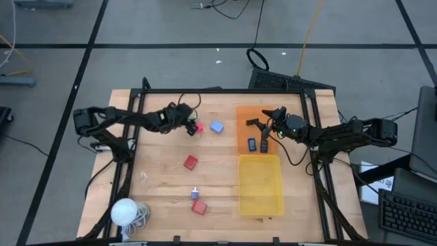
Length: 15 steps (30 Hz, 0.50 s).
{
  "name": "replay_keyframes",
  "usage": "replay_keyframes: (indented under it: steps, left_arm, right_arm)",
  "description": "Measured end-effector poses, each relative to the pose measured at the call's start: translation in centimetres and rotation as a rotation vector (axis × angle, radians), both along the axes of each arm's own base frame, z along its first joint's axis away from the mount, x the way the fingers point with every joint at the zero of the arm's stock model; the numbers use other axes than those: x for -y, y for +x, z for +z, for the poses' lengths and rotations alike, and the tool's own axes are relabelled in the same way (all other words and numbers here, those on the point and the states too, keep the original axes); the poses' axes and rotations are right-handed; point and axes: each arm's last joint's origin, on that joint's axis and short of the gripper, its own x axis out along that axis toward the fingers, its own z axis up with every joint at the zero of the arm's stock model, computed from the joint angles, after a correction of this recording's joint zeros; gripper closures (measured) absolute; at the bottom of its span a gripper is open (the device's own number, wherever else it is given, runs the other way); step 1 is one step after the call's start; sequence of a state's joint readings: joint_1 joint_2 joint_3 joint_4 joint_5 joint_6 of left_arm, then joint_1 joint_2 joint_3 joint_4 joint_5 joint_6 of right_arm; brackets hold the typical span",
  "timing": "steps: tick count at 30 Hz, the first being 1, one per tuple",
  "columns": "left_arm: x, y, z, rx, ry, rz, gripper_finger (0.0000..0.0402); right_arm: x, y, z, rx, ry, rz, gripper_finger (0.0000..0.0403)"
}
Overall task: Pick & Place Office items
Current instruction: Put the green charger adapter into the yellow bin
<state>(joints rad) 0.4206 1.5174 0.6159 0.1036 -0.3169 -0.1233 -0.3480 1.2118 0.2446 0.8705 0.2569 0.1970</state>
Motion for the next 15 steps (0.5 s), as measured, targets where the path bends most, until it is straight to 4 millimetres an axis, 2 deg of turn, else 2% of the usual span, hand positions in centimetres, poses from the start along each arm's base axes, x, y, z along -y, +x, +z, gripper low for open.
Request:
replay_keyframes:
  steps: [6, 10, 15]
  left_arm:
    - [-1.0, -0.6, -0.2, -0.029, -0.079, -0.151, 0.0144]
    - [-1.3, -1.2, -0.6, -0.113, -0.059, -0.147, 0.0144]
    - [-1.5, -1.4, -0.6, -0.134, -0.042, -0.166, 0.0144]
  right_arm:
    - [0.0, 0.0, 0.0, 0.0, 0.0, 0.001, 0.0083]
    - [0.0, 0.0, 0.0, 0.0, 0.0, 0.001, 0.0083]
    - [0.0, 0.0, 0.0, 0.0, 0.0, 0.001, 0.0083]
